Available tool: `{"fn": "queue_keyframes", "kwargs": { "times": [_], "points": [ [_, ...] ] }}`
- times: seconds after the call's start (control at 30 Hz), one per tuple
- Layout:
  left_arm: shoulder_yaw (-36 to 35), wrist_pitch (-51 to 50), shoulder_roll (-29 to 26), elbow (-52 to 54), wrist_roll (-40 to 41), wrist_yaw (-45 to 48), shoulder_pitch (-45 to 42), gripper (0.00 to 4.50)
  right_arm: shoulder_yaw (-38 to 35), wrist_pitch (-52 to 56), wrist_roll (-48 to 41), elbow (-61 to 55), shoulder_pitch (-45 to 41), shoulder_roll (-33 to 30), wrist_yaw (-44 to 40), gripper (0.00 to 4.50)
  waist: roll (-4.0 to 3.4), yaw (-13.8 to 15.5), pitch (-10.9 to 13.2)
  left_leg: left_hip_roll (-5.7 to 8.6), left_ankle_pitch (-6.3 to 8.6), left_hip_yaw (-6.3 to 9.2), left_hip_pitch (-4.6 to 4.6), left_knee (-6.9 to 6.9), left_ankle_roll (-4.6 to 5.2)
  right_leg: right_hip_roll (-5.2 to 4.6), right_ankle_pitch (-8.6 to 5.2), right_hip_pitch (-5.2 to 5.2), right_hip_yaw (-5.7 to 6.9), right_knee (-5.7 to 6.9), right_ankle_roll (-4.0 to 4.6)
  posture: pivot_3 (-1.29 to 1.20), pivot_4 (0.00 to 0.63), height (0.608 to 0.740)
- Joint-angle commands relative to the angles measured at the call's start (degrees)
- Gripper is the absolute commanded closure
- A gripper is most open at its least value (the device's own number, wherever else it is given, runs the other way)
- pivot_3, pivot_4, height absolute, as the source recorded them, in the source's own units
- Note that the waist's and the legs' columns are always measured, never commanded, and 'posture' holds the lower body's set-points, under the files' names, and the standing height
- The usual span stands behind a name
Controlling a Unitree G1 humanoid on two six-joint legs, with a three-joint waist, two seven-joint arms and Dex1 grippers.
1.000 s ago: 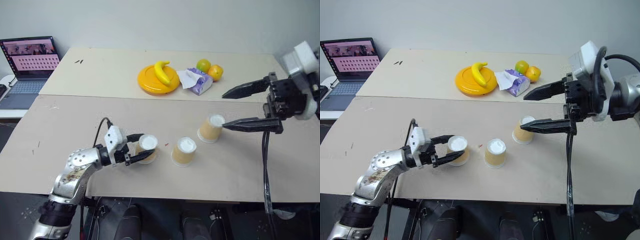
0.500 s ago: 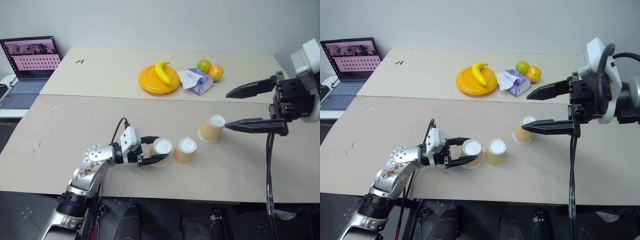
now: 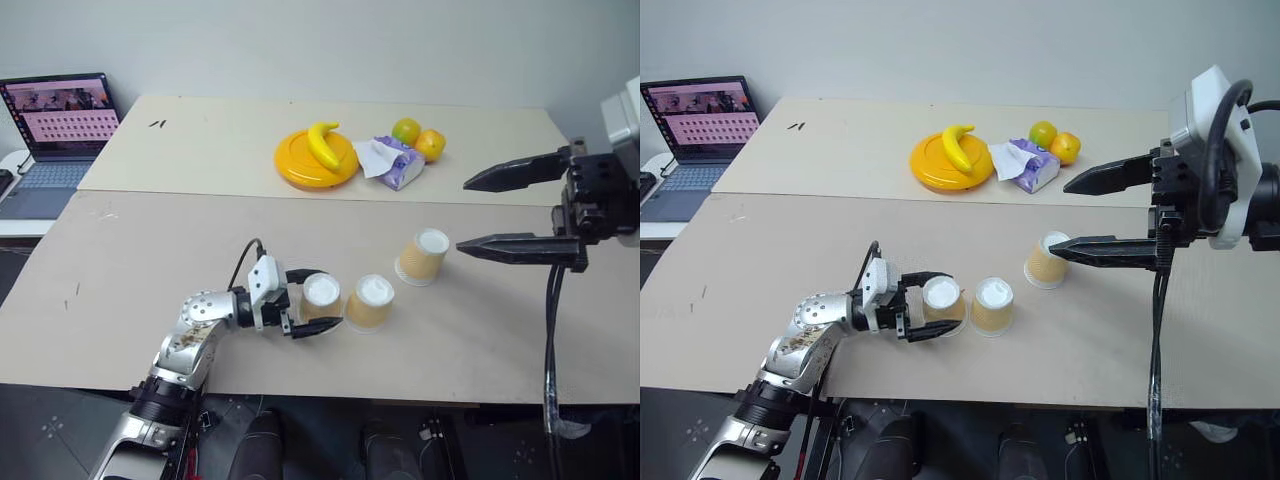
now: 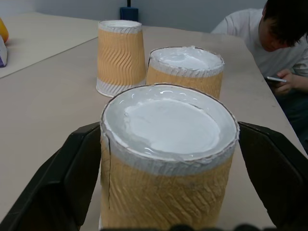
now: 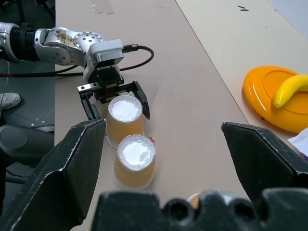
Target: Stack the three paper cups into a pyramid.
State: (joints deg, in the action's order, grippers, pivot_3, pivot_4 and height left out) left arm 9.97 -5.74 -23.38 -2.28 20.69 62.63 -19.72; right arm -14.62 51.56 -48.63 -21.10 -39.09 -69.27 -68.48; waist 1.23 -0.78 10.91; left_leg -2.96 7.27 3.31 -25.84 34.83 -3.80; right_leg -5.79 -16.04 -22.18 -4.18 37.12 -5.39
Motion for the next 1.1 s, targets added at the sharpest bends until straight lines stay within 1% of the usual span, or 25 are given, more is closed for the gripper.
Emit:
{"fn": "queue_keyframes", "kwargs": {
  "times": [0.03, 0.27, 0.37, 0.43, 0.5, 0.57, 0.67, 0.8, 0.97, 1.1],
  "points": [
    [-1.4, 1.3, -0.1, 0.8, 1.1, 1.0, -0.4, 0.08, -2.6, -0.4, -1.0, -0.4, -0.2, -1.4, 0.0, 0.00, 0.00, 0.0, 0.0, 0.00, 0.00, 0.00, 0.00, 0.00, 0.00, 0.00, 0.00, 0.00, 0.00, 0.00, 0.00, 0.00, 0.150, 0.732],
    [-6.1, -6.1, -1.6, 5.4, 7.2, -0.1, -4.1, 0.08, -1.5, -1.8, 0.1, 0.7, -0.5, -0.8, -0.4, 0.00, 0.00, 0.0, 0.0, 0.00, 0.00, 0.01, 0.00, 0.00, 0.00, 0.00, 0.00, 0.00, 0.00, 0.01, 0.00, 0.00, 0.150, 0.732],
    [-8.8, -10.7, -5.7, 8.6, 8.5, -1.0, -8.5, 0.08, -1.0, -3.1, 0.9, 1.7, 0.5, -0.3, -1.1, 0.00, 0.01, 0.0, 0.0, -0.01, 0.00, 0.02, -0.02, 0.01, 0.00, 0.01, 0.00, 0.00, 0.01, 0.01, 0.00, 0.00, 0.150, 0.732],
    [-11.1, -15.0, -7.4, 9.0, 10.0, -3.7, -12.6, 0.08, -1.1, -4.4, 2.7, 3.0, 3.1, -0.2, -1.2, 0.00, 0.02, 0.0, 0.0, 0.00, 0.00, 0.01, -0.01, 0.00, 0.00, 0.00, -0.01, 0.00, 0.01, 0.00, -0.01, 0.00, 0.150, 0.732],
    [-13.0, -20.4, -9.4, 9.7, 11.7, -6.2, -17.0, 0.08, -1.2, -7.3, 6.2, 5.1, 7.8, 0.0, -1.2, 0.00, 0.03, 0.1, 0.0, 0.00, 0.00, 0.04, -0.02, 0.02, 0.00, 0.00, -0.01, 0.02, 0.03, -0.01, -0.03, 0.00, 0.150, 0.732],
    [-15.2, -27.0, -10.5, 11.3, 15.3, -9.4, -21.4, 0.08, -0.6, -12.0, 11.2, 8.1, 12.2, 0.9, 0.1, 0.00, 0.05, 0.1, 0.0, 0.01, 0.00, 0.03, -0.04, 0.03, 0.00, 0.00, -0.02, 0.02, 0.03, -0.01, -0.05, 0.00, 0.150, 0.732],
    [-18.1, -36.2, -10.8, 14.3, 21.2, -14.8, -25.6, 0.08, -0.9, -16.2, 14.0, 11.8, 15.5, 4.2, 1.8, 0.00, 0.06, -0.1, 0.0, 0.05, 0.00, 0.04, -0.07, 0.05, 0.01, -0.03, -0.03, 0.00, 0.03, 0.00, -0.09, 0.00, 0.150, 0.732],
    [-19.0, -44.3, -13.9, 19.0, 26.3, -16.3, -27.6, 0.08, 0.7, -22.3, 18.1, 18.1, 17.6, 8.5, 2.2, 0.00, -0.01, -0.8, 0.0, 0.06, 0.00, 0.04, -0.05, -0.01, 0.02, -0.03, -0.04, -0.02, 0.00, 0.03, -0.11, 0.00, 0.150, 0.732],
    [-21.1, -52.3, -18.4, 20.8, 32.5, -17.3, -30.2, 0.08, 3.0, -29.3, 22.2, 26.9, 15.6, 13.0, 2.6, 0.00, 0.02, -1.5, 0.0, 0.07, -0.01, 0.06, -0.03, 0.03, 0.01, -0.03, -0.03, 0.02, 0.02, 0.06, -0.10, 0.00, 0.150, 0.732],
    [-22.3, -57.6, -22.3, 22.8, 37.7, -17.1, -31.3, 0.08, 4.9, -31.3, 23.6, 30.7, 13.1, 15.9, 1.9, 0.00, 0.02, -1.8, 0.0, 0.07, -0.01, 0.05, -0.01, 0.00, 0.00, -0.02, -0.03, 0.01, 0.01, 0.06, -0.10, 0.00, 0.150, 0.732]
  ]
}}
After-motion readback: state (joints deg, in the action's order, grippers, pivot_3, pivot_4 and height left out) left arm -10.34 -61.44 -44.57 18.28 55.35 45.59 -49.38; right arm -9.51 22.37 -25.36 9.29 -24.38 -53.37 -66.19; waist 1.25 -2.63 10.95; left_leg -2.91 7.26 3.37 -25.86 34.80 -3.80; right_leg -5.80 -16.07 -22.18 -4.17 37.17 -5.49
